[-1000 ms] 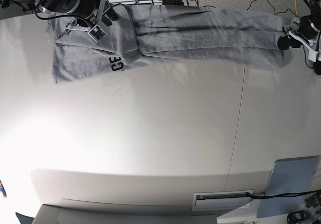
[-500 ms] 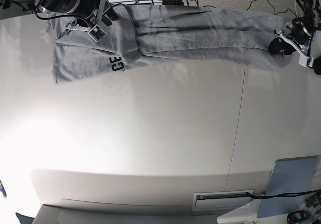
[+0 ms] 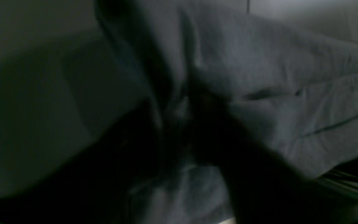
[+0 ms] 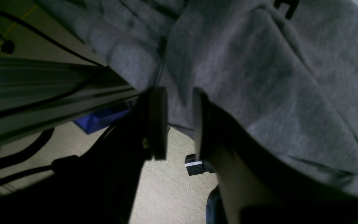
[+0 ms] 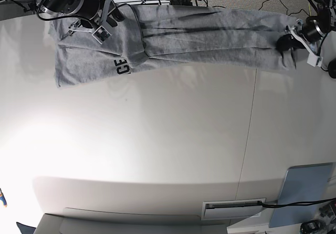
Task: Fold the T-shirt properly
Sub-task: 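Grasp the strip's other end with the left gripper, then fold the strip end with the left gripper toward the right gripper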
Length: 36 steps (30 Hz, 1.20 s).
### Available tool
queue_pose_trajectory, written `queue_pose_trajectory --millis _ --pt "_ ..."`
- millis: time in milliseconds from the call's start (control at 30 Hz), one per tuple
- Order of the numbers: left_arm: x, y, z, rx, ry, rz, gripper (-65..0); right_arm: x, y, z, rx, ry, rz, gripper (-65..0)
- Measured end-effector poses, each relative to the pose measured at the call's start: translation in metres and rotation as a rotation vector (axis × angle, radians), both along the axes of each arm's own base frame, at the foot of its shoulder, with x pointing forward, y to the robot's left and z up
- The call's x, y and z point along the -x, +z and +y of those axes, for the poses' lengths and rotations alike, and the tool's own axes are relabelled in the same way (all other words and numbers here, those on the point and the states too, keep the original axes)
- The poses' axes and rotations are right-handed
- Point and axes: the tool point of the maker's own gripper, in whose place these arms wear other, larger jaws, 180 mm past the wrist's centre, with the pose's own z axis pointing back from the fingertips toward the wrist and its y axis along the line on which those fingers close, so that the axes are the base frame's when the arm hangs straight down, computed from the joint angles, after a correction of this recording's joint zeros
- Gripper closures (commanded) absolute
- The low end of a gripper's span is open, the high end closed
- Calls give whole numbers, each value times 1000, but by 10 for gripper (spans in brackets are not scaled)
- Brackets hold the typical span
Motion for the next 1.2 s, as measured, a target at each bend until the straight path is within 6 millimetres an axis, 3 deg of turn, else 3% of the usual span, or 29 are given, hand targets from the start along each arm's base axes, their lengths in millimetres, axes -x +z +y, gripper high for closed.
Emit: queue_pose_trajectory --millis 33,200,567,767,867,1000,1200 --pt "1 -1 0 -1 -2 5 0 0 0 0 0 0 0 -144" --pt "-5 -1 8 -24 54 -11 0 -4 1 0 -2 -4 -23 -144" --pt "-38 0 53 -278 138 -14 0 -55 23 -34 77 -138 -246 -144" --pt "-39 6 67 -394 140 0 0 -67 31 -29 45 -137 -283 -144" --pt "-41 20 67 -474 107 -4 0 -67 31 -30 46 -139 -281 -144" --pt "-44 48 47 -482 70 -39 0 -67 30 -30 45 -140 -280 -144" --pt "-35 77 -28 -236 -117 -75 0 -67 30 -30 46 -140 -280 -144"
